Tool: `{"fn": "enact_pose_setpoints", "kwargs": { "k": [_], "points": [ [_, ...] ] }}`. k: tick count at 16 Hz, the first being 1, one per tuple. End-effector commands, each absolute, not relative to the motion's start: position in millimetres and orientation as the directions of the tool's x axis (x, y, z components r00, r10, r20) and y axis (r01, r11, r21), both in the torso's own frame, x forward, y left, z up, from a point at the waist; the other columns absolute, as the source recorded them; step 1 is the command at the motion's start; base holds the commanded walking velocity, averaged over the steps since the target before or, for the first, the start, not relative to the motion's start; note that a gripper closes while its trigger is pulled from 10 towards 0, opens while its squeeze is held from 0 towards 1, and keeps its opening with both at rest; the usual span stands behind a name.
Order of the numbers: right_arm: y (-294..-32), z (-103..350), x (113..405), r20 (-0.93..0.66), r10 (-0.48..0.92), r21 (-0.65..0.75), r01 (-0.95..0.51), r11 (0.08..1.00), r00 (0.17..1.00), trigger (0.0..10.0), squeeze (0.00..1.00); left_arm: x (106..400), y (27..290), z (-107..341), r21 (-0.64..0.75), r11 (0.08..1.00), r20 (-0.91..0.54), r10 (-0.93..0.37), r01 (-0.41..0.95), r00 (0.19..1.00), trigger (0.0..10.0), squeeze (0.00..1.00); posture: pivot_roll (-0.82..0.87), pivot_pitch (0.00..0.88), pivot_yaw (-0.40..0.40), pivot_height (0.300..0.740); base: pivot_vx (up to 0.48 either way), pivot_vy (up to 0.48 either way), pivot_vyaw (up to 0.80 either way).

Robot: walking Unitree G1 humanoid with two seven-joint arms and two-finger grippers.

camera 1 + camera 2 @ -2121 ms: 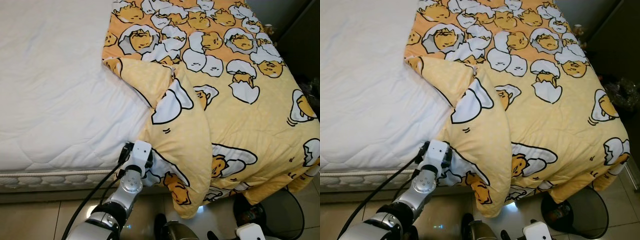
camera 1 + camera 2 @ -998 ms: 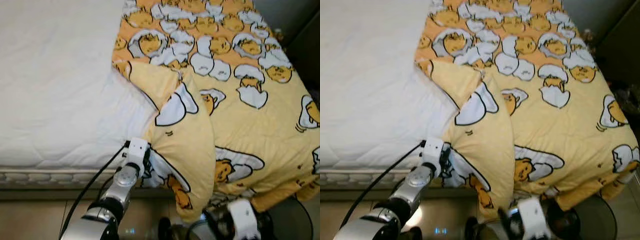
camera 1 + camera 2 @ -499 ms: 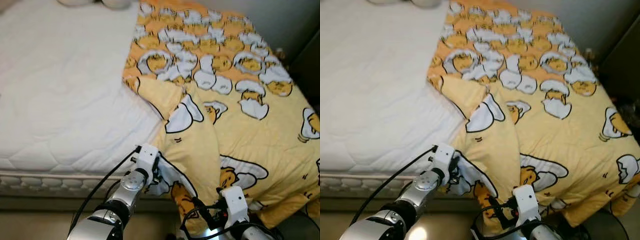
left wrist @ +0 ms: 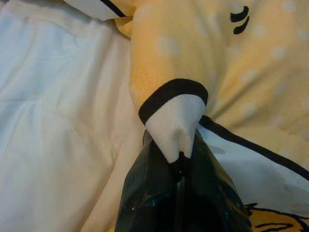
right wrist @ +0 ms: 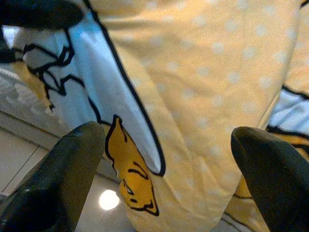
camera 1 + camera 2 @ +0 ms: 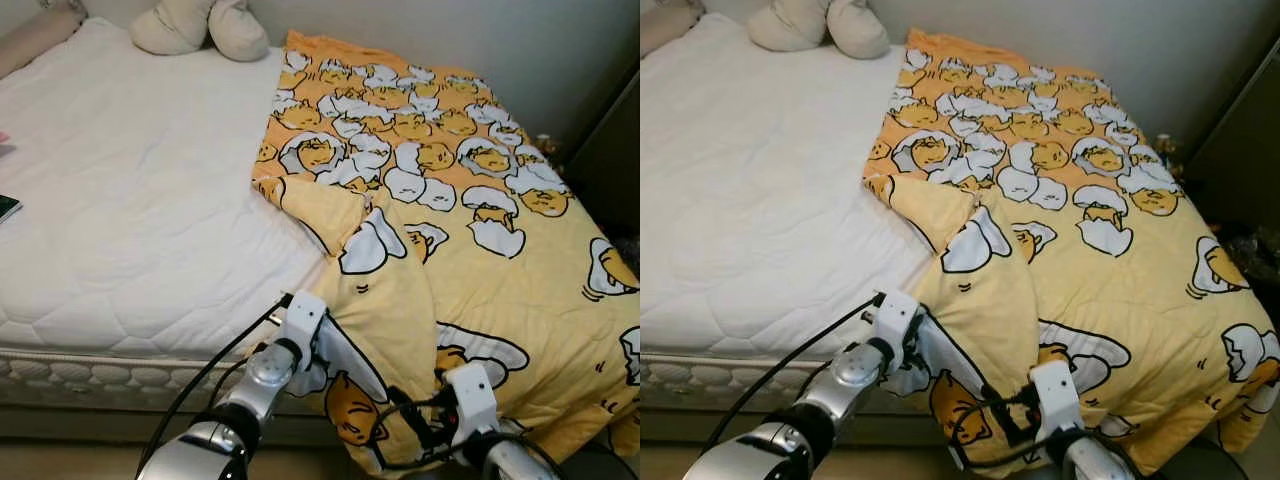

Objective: Clean up the room

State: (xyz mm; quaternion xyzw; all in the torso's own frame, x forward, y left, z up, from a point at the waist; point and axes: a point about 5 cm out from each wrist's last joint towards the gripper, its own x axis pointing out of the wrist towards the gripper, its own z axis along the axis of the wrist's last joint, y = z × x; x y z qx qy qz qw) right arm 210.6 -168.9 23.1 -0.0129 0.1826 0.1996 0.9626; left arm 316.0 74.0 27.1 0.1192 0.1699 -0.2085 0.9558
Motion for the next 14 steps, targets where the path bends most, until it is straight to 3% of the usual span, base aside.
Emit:
{"fn": "enact_pose_setpoints", "kwargs": {
  "k": [1, 4, 12, 14],
  "points": [
    [-175, 22, 213, -0.359, 0.358, 0.045, -0.368, 0.929, 0.862, 10.0, 0.0, 315, 73, 28, 0.132, 0.891, -0.36, -0.365, 0.434, 0.859, 10.0, 0.0, -0.02, 0.056, -0.107, 0.74, 0.0, 0.0, 0.0],
    [-169, 19, 220, -0.356, 0.379, 0.043, -0.39, 0.92, 0.854, 10.0, 0.0, 316, 81, 26, 0.136, 0.901, -0.366, -0.341, 0.413, 0.866, 10.0, 0.0, 0.0, 0.058, -0.086, 0.74, -0.459, 0.0, 0.0],
    [-172, 15, 212, -0.364, 0.356, 0.046, -0.366, 0.93, 0.861, 10.0, 0.0, 314, 89, 24, 0.165, 0.861, -0.387, -0.391, 0.48, 0.835, 10.0, 0.0, -0.03, 0.061, -0.069, 0.74, 0.0, 0.0, 0.0],
    [-170, 15, 211, -0.362, 0.358, 0.047, -0.367, 0.929, 0.861, 10.0, 0.0, 314, 89, 24, 0.172, 0.848, -0.392, -0.408, 0.501, 0.825, 10.0, 0.0, -0.03, 0.066, -0.067, 0.74, 0.0, 0.48, 0.0]
  ]
}}
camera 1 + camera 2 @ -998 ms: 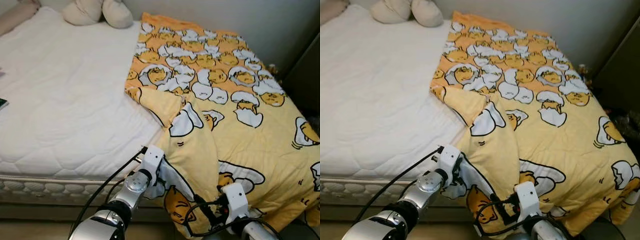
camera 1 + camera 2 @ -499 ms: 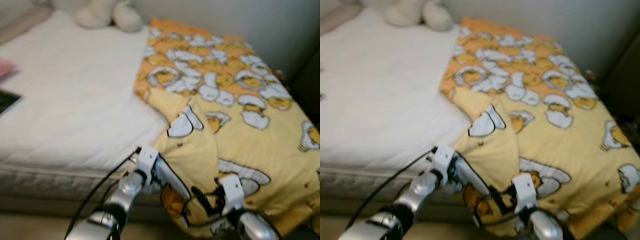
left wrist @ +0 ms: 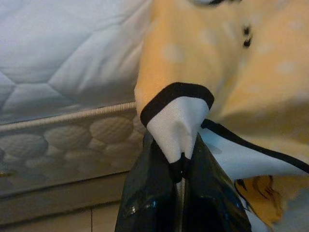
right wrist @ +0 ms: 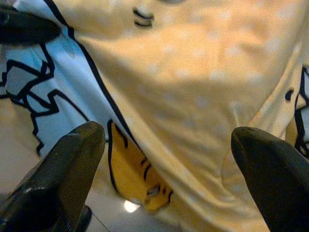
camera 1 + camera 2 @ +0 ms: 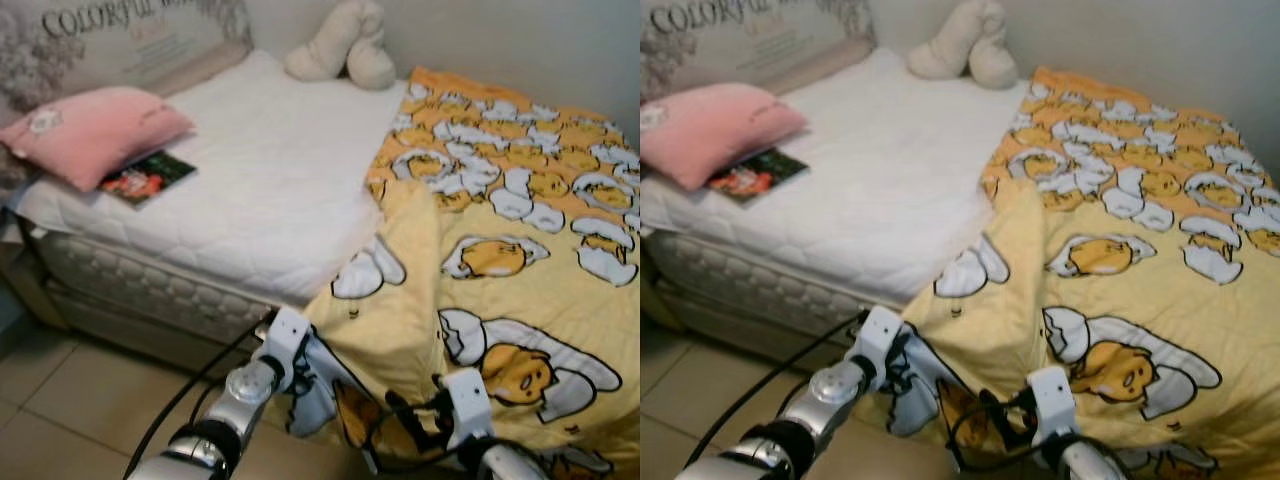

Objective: Clean up the room

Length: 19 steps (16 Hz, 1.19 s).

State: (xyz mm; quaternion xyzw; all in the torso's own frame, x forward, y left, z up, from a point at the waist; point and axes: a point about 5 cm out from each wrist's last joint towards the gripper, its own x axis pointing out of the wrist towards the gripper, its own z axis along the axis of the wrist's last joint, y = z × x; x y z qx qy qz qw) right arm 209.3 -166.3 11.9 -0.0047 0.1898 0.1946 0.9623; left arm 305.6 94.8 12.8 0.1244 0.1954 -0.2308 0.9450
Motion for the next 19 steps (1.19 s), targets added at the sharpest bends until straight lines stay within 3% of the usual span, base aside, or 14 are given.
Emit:
{"fn": "enact_pose_setpoints", "kwargs": {
  "k": [1, 3, 7, 8, 10, 11, 12, 14, 17, 19],
  "points": [
    [-169, 15, 210, -0.361, 0.36, 0.047, -0.368, 0.929, 0.861, 10.0, 0.0, 314, 89, 24, 0.169, 0.845, -0.394, -0.414, 0.508, 0.82, 10.0, 0.0, -0.03, 0.071, -0.066, 0.74, 0.0, 0.48, 0.0],
    [-169, 13, 208, -0.368, 0.362, 0.051, -0.37, 0.928, 0.856, 10.0, 0.0, 313, 88, 23, 0.192, 0.838, -0.395, -0.41, 0.511, 0.822, 10.0, 0.0, -0.03, 0.078, -0.065, 0.74, 0.0, 0.0, 0.0],
    [-169, 10, 198, -0.387, 0.37, 0.059, -0.377, 0.924, 0.845, 10.0, 0.0, 286, 73, -4, 0.03, 0.808, -0.514, -0.492, 0.589, 0.702, 10.0, 0.0, -0.03, 0.09, -0.066, 0.74, 0.0, 0.0, 0.0],
    [-169, 8, 195, -0.398, 0.377, 0.062, -0.385, 0.921, 0.836, 10.0, 0.0, 272, 59, -14, -0.088, 0.795, -0.547, -0.542, 0.601, 0.637, 10.0, 0.0, -0.04, 0.092, -0.069, 0.74, 0.0, 0.0, 0.0],
    [-170, 8, 194, -0.401, 0.38, 0.062, -0.389, 0.919, 0.834, 10.0, 0.0, 257, 43, -22, -0.161, 0.756, -0.568, -0.597, 0.634, 0.567, 10.0, 0.0, -0.04, 0.092, -0.071, 0.74, 0.0, 0.0, 0.0],
    [-171, 9, 194, -0.402, 0.38, 0.06, -0.39, 0.919, 0.833, 10.0, 0.0, 240, 30, -31, -0.227, 0.717, -0.595, -0.638, 0.659, 0.489, 10.0, 0.0, -0.04, 0.095, -0.074, 0.74, 0.0, 0.0, 0.0],
    [-173, 10, 193, -0.403, 0.377, 0.056, -0.389, 0.92, 0.834, 10.0, 0.0, 225, 24, -40, -0.224, 0.696, -0.633, -0.636, 0.682, 0.442, 10.0, 0.0, -0.05, 0.098, -0.076, 0.74, 0.0, 0.0, 0.0],
    [-174, 10, 193, -0.404, 0.374, 0.054, -0.387, 0.921, 0.835, 10.0, 0.0, 220, 31, -47, -0.143, 0.704, -0.683, -0.579, 0.695, 0.445, 10.0, 0.0, -0.05, 0.099, -0.076, 0.74, 0.0, 0.0, 0.0],
    [-174, 10, 191, -0.408, 0.371, 0.051, -0.385, 0.922, 0.834, 10.0, 0.0, 221, 66, -57, 0.135, 0.657, -0.767, -0.405, 0.742, 0.498, 10.0, 0.0, -0.05, 0.098, -0.078, 0.74, 0.0, 0.0, 0.0],
    [-174, 10, 190, -0.409, 0.374, 0.045, -0.391, 0.919, 0.832, 10.0, 0.0, 215, 82, -65, 0.141, 0.643, -0.817, -0.353, 0.753, 0.455, 10.0, 0.0, -0.05, 0.098, -0.078, 0.74, 0.0, 0.0, 0.0]
  ]
}}
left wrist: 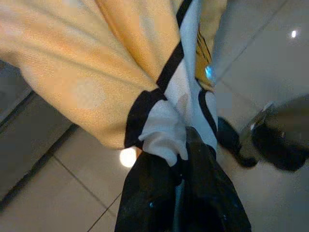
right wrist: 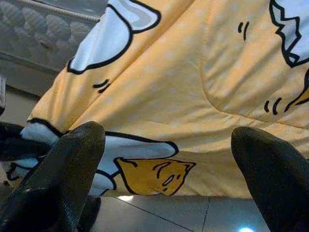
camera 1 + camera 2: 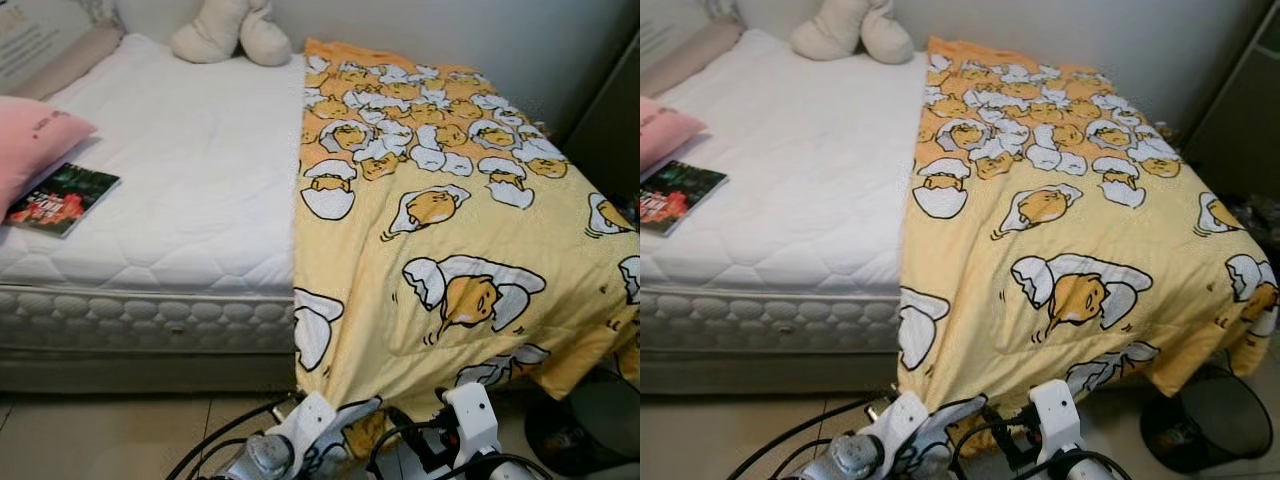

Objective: Clean up the room

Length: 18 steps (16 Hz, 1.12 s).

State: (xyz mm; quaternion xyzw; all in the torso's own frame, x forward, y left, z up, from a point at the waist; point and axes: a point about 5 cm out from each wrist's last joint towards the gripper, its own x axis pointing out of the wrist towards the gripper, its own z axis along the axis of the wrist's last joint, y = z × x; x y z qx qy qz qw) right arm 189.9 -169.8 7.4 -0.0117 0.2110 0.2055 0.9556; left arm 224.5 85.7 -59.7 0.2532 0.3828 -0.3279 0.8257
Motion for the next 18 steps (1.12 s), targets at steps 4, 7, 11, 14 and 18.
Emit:
{"fn": "enact_pose_setpoints", "kwargs": {
  "k": [4, 7, 11, 14, 18],
  "points": [
    [-173, 10, 185, -0.412, 0.371, 0.041, -0.39, 0.92, 0.832, 10.0, 0.0, 200, 128, -79, 0.145, 0.689, -0.891, -0.221, 0.71, 0.396, 10.0, 0.0, -0.06, 0.104, -0.079, 0.74, 0.0, 0.0, 0.0],
    [-174, 9, 182, -0.421, 0.372, 0.04, -0.392, 0.919, 0.828, 10.0, 0.0, 187, 114, -84, -0.024, 0.766, -0.89, -0.309, 0.642, 0.335, 10.0, 0.0, -0.06, 0.112, -0.087, 0.74, 0.0, 0.0, 0.0],
    [-172, 17, 182, -0.379, 0.379, 0.07, -0.383, 0.921, 0.844, 10.0, 0.0, 187, 114, -84, 0.022, 0.738, -0.883, -0.301, 0.674, 0.359, 10.0, 1.0, -0.06, 0.114, -0.093, 0.74, 0.0, 0.0, 0.0],
    [-175, 18, 184, -0.375, 0.378, 0.065, -0.383, 0.921, 0.846, 10.0, 0.0, 202, 124, -76, 0.138, 0.729, -0.853, -0.257, 0.671, 0.455, 10.0, 1.0, -0.07, 0.111, -0.093, 0.74, 0.0, 0.0, 0.0],
    [-171, 18, 183, -0.386, 0.429, 0.05, -0.445, 0.894, 0.817, 10.0, 0.0, 236, 147, -55, 0.257, 0.77, -0.748, -0.225, 0.585, 0.624, 10.0, 1.0, -0.05, 0.107, -0.094, 0.74, 0.0, 0.0, 0.0]
  ]
}}
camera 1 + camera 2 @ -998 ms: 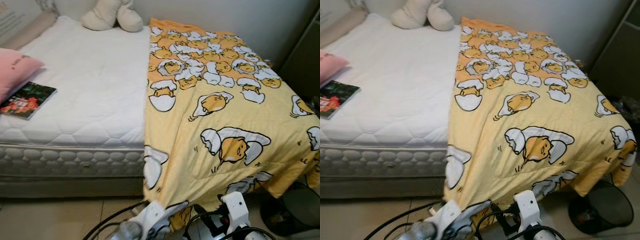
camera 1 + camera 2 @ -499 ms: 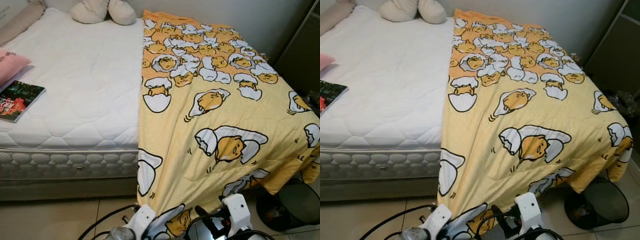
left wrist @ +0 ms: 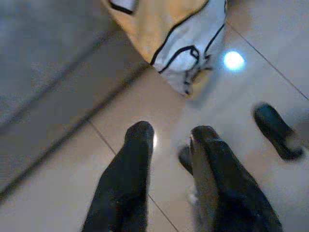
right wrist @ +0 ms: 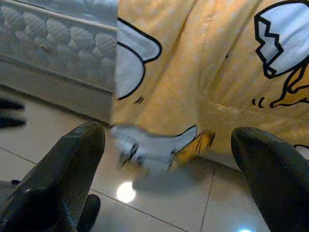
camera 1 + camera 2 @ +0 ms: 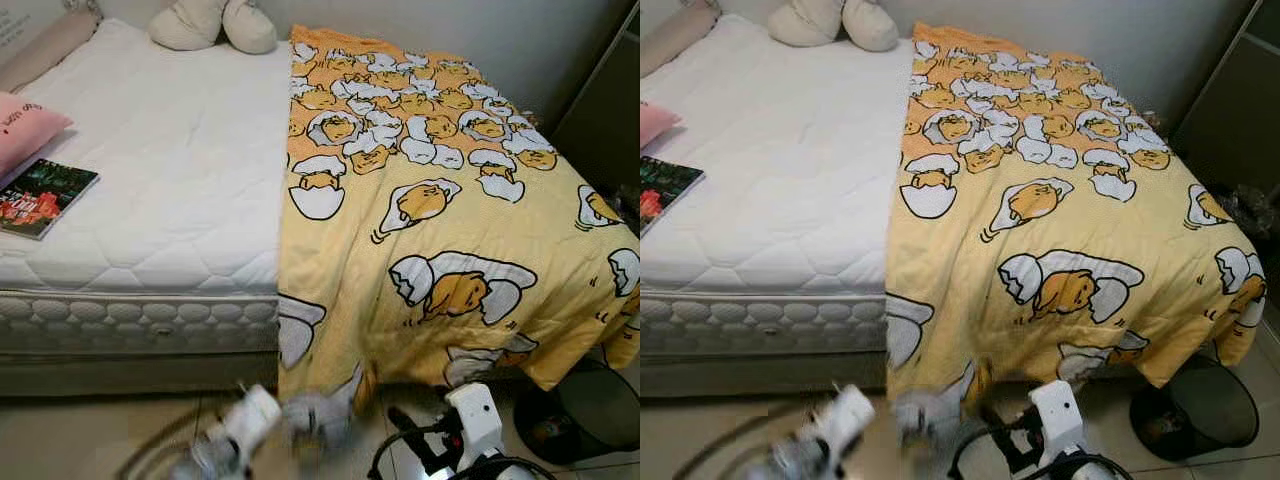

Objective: Clean up the room

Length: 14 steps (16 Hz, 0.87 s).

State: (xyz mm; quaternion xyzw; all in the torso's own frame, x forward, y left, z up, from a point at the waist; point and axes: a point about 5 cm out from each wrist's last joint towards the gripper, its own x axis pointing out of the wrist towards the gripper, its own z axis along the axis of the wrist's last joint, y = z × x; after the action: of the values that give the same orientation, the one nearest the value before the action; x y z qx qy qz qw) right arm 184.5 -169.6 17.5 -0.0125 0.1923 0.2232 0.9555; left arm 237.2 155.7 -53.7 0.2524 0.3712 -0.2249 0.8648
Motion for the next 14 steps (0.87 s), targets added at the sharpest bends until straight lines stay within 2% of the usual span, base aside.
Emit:
{"fn": "enact_pose_setpoints", "kwargs": {
  "k": [1, 3, 4, 5, 6, 7, 9, 11, 14],
  "points": [
    [-172, 16, 184, -0.39, 0.425, 0.06, -0.438, 0.897, 0.817, 10.0, 0.0, 247, 146, -46, 0.267, 0.773, -0.707, -0.248, 0.575, 0.662, 10.0, 1.0, -0.04, 0.102, -0.094, 0.74, 0.0, 0.0, 0.0],
    [-175, 16, 192, -0.376, 0.384, 0.07, -0.388, 0.919, 0.844, 10.0, 0.0, 271, 142, -23, 0.24, 0.832, -0.591, -0.283, 0.499, 0.755, 10.0, 1.0, -0.01, 0.074, -0.078, 0.74, 0.0, 0.0, 0.0],
    [-183, 24, 207, -0.331, 0.275, 0.017, -0.285, 0.958, 0.903, 10.0, 0.0, 292, 142, 1, 0.187, 0.9, -0.445, -0.28, 0.394, 0.851, 10.0, 0.88, 0.0, 0.049, -0.066, 0.74, 0.0, 0.0, 0.0],
    [-189, 36, 220, -0.269, 0.167, -0.035, -0.183, 0.982, 0.949, 10.0, 0.0, 306, 145, 22, 0.157, 0.936, -0.315, -0.255, 0.315, 0.914, 10.0, 0.0, 0.01, 0.03, -0.059, 0.74, 0.0, 0.0, 0.0],
    [-187, 49, 227, -0.201, 0.106, -0.028, -0.114, 0.993, 0.974, 10.0, 0.0, 314, 151, 43, 0.15, 0.959, -0.186, -0.212, 0.241, 0.959, 10.0, 0.0, 0.02, 0.015, -0.058, 0.74, 0.0, 0.0, 0.0],
    [-186, 52, 229, -0.184, 0.097, -0.019, -0.102, 0.995, 0.978, 10.0, 0.0, 316, 153, 50, 0.162, 0.963, -0.143, -0.195, 0.217, 0.97, 10.0, 0.0, 0.02, 0.015, -0.058, 0.74, 0.0, 0.0, 0.0],
    [-174, 61, 236, -0.12, 0.098, 0.045, -0.093, 0.995, 0.988, 10.0, 0.0, 321, 164, 73, 0.097, 0.988, -0.051, -0.117, 0.122, 0.992, 10.0, 0.0, 0.04, 0.0, -0.043, 0.74, 0.0, 0.0, 0.0],
    [-171, 59, 241, -0.119, 0.127, 0.042, -0.123, 0.992, 0.985, 10.0, 0.0, 315, 168, 62, 0.063, 0.996, -0.087, -0.056, 0.062, 0.995, 10.0, 0.0, 0.04, 0.0, -0.033, 0.74, 0.0, 0.0, 0.56],
    [-172, 57, 249, -0.124, 0.117, 0.032, -0.113, 0.993, 0.985, 10.0, 0.0, 309, 164, 53, 0.07, 0.997, -0.118, -0.018, 0.027, 0.993, 10.0, 0.0, 0.04, 0.0, -0.023, 0.74, 0.0, -0.475, 0.54]
  ]
}}
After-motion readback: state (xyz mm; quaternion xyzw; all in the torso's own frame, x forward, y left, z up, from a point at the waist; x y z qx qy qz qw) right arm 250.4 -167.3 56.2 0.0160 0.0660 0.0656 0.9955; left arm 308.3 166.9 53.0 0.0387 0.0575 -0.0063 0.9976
